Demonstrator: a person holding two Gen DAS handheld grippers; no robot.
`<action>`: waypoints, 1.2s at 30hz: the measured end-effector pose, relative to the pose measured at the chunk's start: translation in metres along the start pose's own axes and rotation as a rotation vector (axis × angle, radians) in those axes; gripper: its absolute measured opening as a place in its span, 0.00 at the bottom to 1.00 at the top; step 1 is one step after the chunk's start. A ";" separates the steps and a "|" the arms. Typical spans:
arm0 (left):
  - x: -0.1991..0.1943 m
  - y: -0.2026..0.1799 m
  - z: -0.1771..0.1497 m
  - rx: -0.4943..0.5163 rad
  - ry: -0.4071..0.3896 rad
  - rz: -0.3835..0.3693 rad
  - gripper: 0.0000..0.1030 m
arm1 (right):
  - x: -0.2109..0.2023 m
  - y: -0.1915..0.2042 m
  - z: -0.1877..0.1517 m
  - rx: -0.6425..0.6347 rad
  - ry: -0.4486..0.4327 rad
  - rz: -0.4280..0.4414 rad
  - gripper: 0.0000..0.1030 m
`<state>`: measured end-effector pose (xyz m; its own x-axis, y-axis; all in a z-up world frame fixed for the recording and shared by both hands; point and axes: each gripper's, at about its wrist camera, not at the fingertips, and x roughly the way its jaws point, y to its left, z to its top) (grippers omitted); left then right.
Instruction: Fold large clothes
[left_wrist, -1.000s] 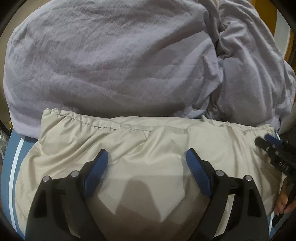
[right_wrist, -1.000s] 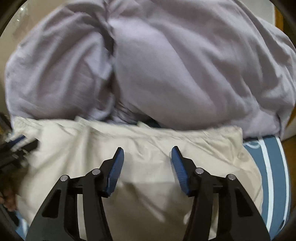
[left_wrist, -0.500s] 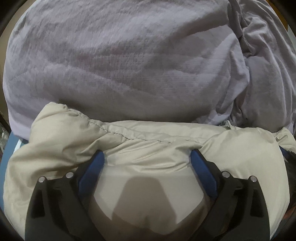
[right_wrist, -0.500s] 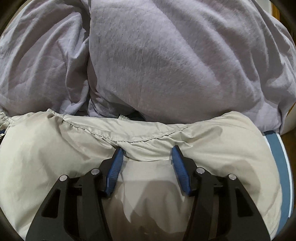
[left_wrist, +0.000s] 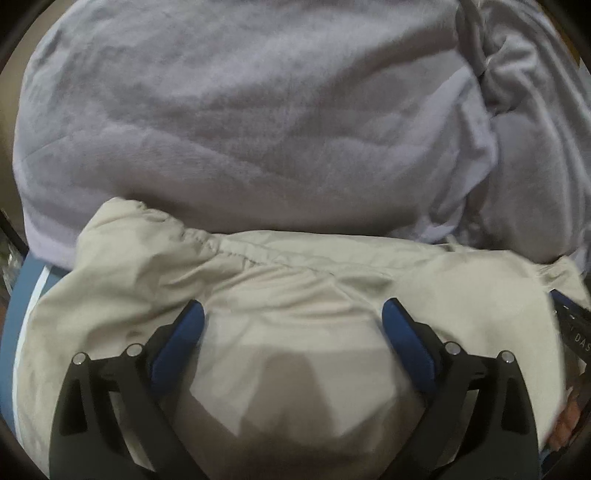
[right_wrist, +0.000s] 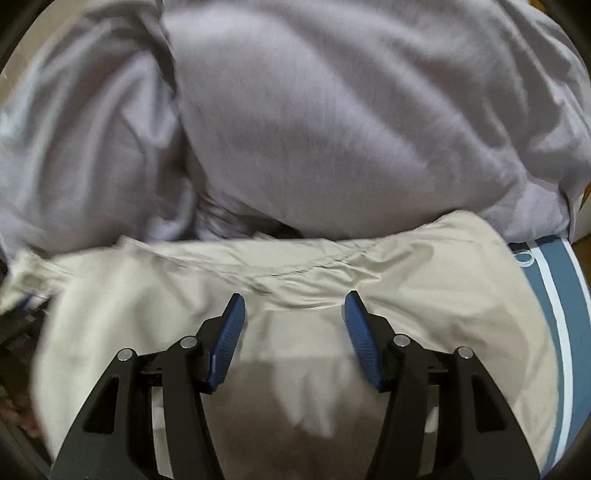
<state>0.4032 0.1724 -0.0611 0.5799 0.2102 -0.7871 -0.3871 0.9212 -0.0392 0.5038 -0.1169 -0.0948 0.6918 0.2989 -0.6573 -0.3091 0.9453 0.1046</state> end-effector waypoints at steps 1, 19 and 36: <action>-0.007 -0.001 -0.001 -0.007 -0.007 -0.014 0.94 | -0.010 0.003 0.001 0.003 -0.016 0.027 0.57; 0.007 -0.043 -0.014 0.081 -0.015 -0.019 0.98 | 0.006 0.061 -0.033 -0.093 0.000 0.034 0.69; 0.050 -0.063 -0.015 0.085 -0.019 0.004 0.98 | 0.016 0.063 -0.039 -0.103 -0.009 0.006 0.71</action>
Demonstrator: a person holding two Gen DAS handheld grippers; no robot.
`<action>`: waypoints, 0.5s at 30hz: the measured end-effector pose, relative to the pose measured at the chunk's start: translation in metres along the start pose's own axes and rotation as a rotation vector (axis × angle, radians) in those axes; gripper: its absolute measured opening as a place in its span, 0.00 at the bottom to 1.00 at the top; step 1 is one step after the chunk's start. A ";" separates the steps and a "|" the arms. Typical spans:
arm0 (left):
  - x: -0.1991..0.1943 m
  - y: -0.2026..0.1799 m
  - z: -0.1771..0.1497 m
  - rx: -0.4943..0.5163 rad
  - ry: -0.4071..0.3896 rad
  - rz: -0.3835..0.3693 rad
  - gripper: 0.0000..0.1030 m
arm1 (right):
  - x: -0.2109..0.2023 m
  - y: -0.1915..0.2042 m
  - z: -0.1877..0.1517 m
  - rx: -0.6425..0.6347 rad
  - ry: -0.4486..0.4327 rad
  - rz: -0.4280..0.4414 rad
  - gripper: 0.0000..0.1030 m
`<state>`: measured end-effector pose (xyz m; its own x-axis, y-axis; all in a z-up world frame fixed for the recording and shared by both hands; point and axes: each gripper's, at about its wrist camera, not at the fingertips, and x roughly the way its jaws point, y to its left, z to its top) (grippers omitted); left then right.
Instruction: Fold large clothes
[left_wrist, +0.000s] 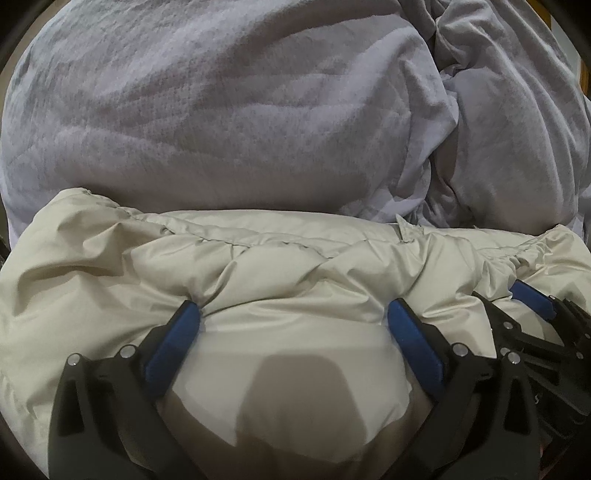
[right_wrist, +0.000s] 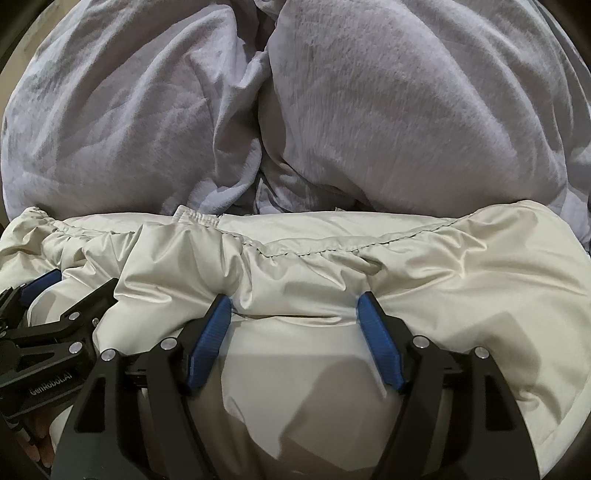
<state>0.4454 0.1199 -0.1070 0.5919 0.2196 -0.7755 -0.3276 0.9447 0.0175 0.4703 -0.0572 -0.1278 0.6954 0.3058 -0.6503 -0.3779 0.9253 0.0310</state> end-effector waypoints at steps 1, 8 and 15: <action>0.004 -0.002 0.000 0.000 0.000 0.001 0.98 | -0.001 0.001 0.000 -0.001 -0.001 -0.002 0.71; 0.004 -0.002 0.000 0.006 0.010 0.008 0.98 | 0.000 0.000 0.006 0.002 0.028 0.005 0.72; -0.034 0.012 0.001 -0.009 0.058 0.021 0.98 | -0.057 -0.035 0.019 0.068 0.056 -0.001 0.72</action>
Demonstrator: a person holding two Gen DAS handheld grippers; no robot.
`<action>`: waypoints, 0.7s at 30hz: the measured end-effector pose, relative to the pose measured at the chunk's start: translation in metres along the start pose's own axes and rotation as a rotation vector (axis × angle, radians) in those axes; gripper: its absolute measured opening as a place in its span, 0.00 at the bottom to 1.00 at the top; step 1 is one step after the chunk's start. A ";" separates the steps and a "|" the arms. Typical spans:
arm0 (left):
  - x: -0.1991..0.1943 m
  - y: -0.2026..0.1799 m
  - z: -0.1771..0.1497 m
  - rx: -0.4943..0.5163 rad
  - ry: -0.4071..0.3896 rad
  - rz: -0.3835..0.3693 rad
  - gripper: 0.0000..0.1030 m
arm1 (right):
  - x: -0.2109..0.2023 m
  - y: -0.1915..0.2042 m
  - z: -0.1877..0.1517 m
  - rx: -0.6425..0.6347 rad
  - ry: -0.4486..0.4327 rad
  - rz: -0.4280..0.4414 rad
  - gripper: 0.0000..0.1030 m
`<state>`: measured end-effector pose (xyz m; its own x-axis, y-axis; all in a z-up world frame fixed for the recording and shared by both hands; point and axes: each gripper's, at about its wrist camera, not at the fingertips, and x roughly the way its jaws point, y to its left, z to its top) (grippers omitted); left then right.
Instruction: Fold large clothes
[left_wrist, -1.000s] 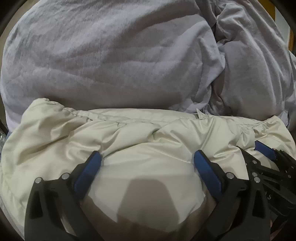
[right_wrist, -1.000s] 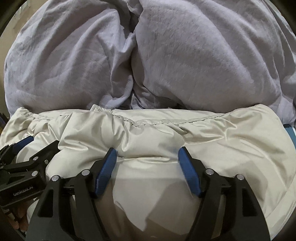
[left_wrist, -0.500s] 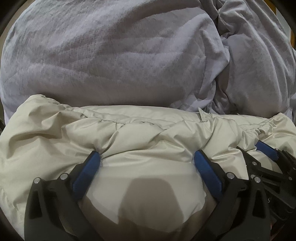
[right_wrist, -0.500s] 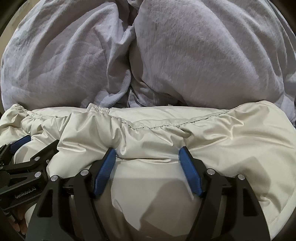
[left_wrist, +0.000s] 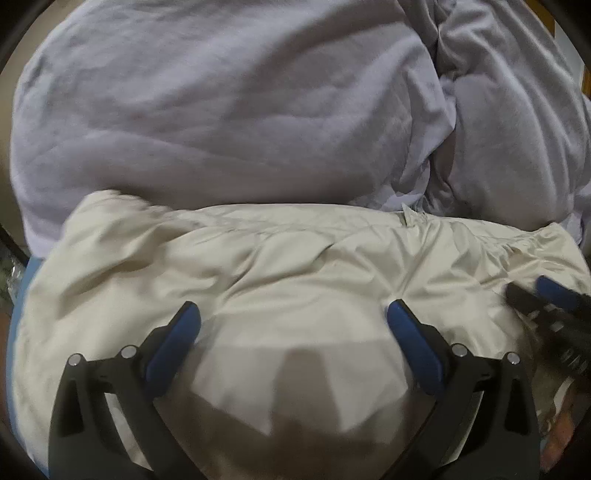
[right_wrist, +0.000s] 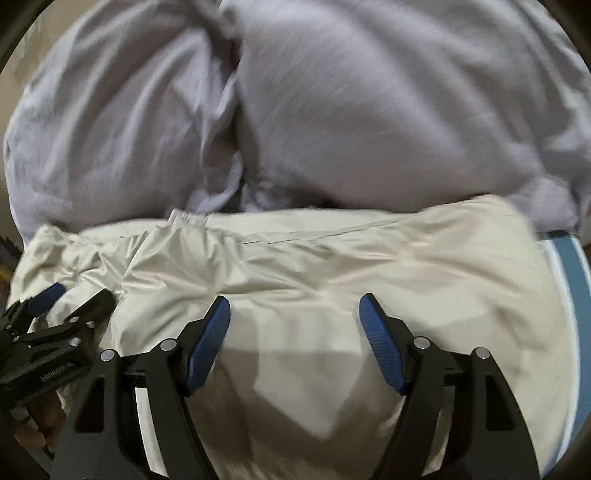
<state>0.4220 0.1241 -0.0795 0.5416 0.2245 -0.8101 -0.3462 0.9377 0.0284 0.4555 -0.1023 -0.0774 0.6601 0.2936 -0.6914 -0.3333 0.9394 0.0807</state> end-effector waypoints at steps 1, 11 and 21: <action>-0.005 0.004 -0.001 -0.007 0.001 0.001 0.98 | -0.007 -0.005 -0.001 0.011 -0.002 -0.019 0.72; -0.076 0.085 -0.043 -0.258 0.026 0.067 0.98 | -0.076 -0.124 -0.032 0.184 -0.015 -0.106 0.76; -0.122 0.154 -0.109 -0.506 0.060 0.184 0.98 | -0.051 -0.179 -0.082 0.318 0.139 0.086 0.76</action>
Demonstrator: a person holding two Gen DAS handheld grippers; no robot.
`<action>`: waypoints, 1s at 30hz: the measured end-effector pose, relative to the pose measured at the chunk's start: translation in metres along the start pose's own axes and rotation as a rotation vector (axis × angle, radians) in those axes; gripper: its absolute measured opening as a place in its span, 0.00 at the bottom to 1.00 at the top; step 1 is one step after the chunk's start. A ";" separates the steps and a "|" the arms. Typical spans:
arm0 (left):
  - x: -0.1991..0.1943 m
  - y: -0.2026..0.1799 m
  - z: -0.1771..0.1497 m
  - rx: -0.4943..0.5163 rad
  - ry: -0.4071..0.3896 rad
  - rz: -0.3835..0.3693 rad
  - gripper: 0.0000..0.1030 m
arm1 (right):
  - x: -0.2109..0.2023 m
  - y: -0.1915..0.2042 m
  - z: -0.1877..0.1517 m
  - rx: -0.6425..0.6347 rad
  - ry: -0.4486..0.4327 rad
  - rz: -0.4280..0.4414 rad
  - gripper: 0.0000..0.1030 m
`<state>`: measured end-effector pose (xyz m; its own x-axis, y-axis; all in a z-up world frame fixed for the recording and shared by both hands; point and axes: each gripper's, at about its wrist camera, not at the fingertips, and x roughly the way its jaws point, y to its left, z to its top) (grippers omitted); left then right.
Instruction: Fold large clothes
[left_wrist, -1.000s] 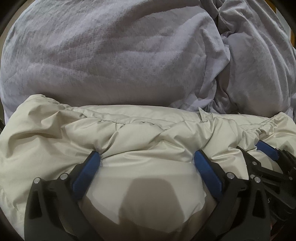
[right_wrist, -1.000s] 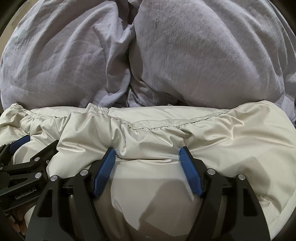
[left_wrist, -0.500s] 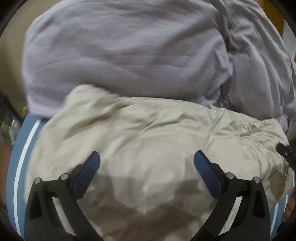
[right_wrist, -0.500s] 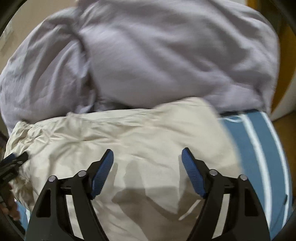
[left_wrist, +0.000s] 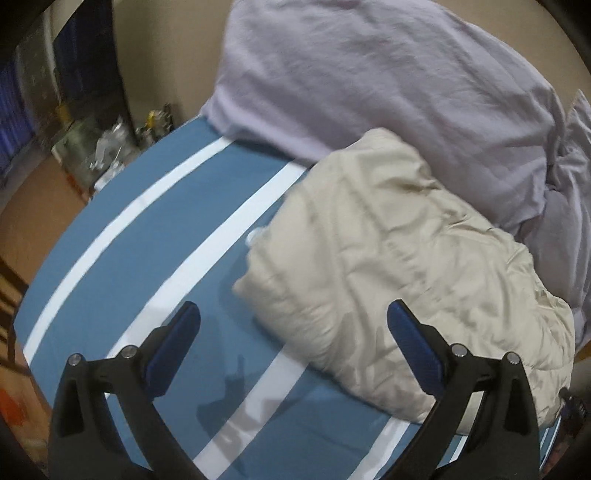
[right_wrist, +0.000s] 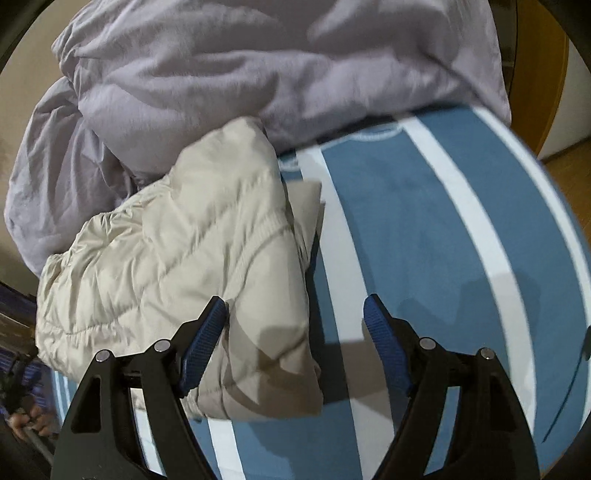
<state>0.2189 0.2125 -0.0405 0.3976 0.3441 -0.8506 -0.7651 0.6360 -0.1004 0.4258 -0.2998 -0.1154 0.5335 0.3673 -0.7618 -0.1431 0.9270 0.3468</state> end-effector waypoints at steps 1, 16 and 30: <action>0.002 0.006 -0.002 -0.016 0.015 -0.006 0.98 | 0.000 -0.003 -0.002 0.021 0.009 0.021 0.76; 0.072 0.020 0.015 -0.168 0.114 -0.160 0.86 | 0.023 -0.007 -0.028 0.234 0.064 0.142 0.63; 0.036 0.020 0.020 -0.077 0.052 -0.264 0.26 | -0.001 0.009 -0.049 0.282 -0.056 0.100 0.26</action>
<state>0.2281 0.2513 -0.0624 0.5628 0.1362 -0.8153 -0.6759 0.6437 -0.3590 0.3830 -0.2878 -0.1376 0.5749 0.4440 -0.6872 0.0357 0.8255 0.5632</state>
